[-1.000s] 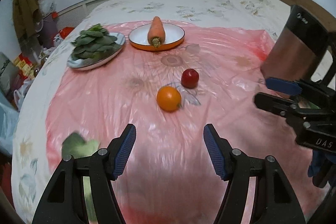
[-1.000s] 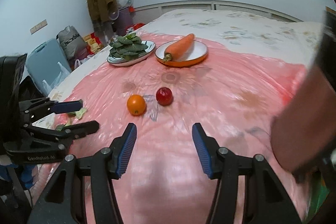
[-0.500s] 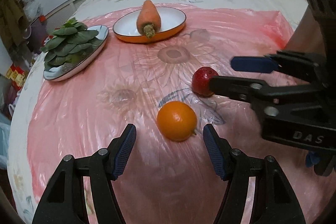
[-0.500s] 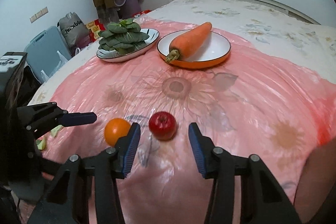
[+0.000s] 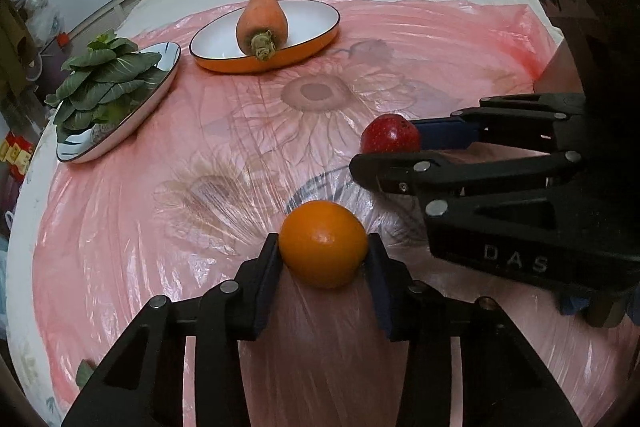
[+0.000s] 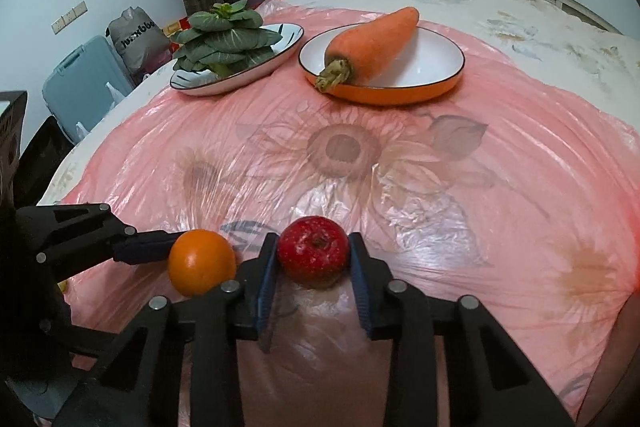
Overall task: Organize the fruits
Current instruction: 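Grasp the red apple with the right tool while the left tool grasps the orange, then carry the red apple and orange to the green tray and lower them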
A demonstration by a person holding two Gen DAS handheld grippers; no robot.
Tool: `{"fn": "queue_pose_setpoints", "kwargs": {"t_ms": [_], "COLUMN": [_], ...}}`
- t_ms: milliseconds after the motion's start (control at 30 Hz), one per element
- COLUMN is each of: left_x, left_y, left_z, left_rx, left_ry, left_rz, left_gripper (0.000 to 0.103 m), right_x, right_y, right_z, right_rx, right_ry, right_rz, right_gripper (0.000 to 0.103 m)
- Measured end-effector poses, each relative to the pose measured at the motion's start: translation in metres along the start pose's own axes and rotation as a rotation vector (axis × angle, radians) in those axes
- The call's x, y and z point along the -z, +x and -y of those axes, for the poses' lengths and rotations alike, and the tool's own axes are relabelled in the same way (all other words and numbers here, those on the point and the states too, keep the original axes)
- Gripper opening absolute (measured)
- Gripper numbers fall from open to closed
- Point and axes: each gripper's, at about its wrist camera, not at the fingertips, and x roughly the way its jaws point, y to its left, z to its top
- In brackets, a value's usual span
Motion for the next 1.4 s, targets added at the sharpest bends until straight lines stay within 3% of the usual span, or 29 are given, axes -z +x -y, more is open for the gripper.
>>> {"fn": "queue_pose_setpoints", "kwargs": {"t_ms": [300,633,1100,1400], "left_x": [0.003,0.009,0.035,0.071], "left_y": [-0.011,-0.033,-0.094,-0.135], "left_z": [-0.014,-0.012,-0.01,0.003], "left_rx": [0.051,0.051,0.05,0.03], "left_ry": [-0.084,-0.1,-0.159,-0.175], "left_rz": [0.028,0.045,0.088,0.112], "left_gripper": [0.036,0.036,0.036,0.036], "right_x": [0.004,0.015,0.062,0.102], "right_y": [-0.016,-0.044,-0.108,-0.15], "right_z": [0.005,0.004,-0.025,-0.046], "right_rx": [-0.014,0.01,0.03,0.071], "right_ry": [0.034,0.054,0.076,0.071], "right_rz": [0.032,0.043,0.057,0.045], "right_gripper": [0.033,0.033,0.033,0.033]}}
